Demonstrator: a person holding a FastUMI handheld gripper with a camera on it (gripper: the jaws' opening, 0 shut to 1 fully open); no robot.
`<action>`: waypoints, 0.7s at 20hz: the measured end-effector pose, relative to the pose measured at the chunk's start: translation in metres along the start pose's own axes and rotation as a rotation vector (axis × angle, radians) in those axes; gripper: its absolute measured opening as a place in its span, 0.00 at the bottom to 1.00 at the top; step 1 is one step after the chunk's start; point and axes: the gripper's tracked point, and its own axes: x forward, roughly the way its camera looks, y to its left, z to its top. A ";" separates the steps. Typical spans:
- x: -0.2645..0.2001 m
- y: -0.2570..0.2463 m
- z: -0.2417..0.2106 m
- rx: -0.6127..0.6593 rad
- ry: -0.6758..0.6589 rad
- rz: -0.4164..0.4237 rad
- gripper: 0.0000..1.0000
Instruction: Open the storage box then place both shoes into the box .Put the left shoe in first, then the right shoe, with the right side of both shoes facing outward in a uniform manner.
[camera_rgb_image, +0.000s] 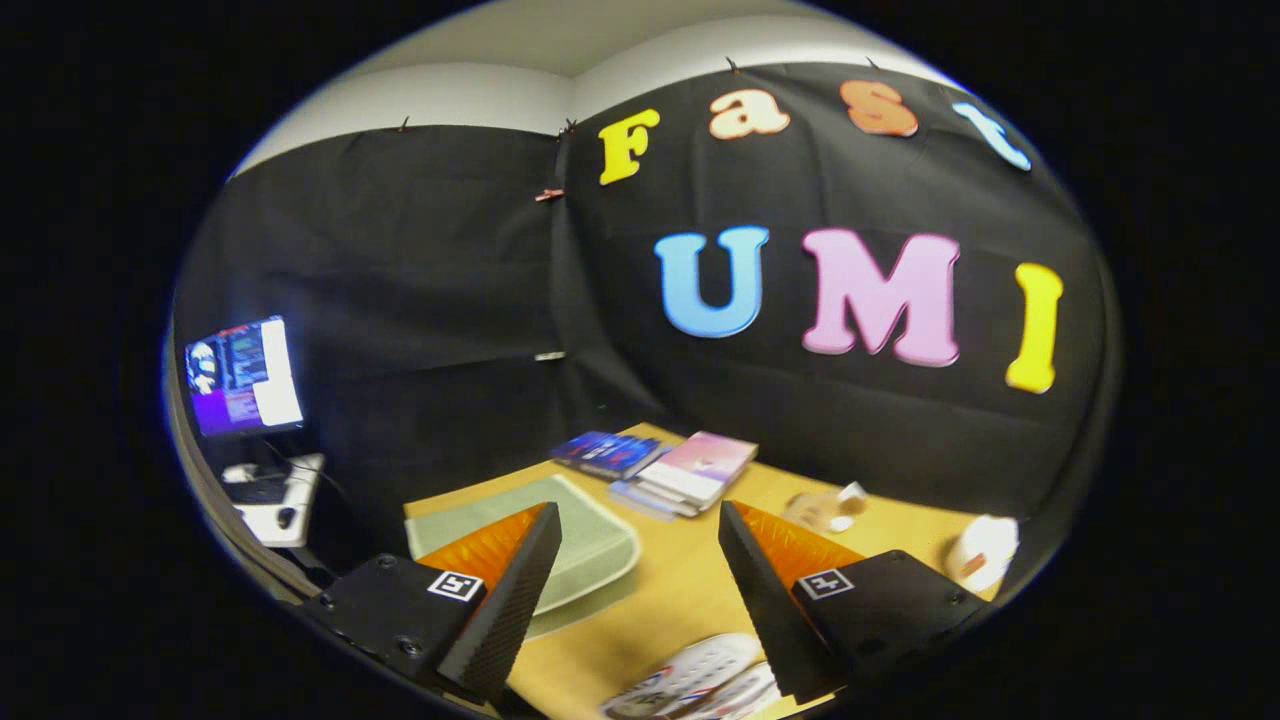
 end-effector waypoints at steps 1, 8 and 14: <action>0.007 0.013 -0.014 0.069 0.036 0.065 0.98; 0.056 0.058 -0.102 0.687 0.260 0.340 0.98; 0.083 0.055 -0.168 0.973 0.372 0.376 0.97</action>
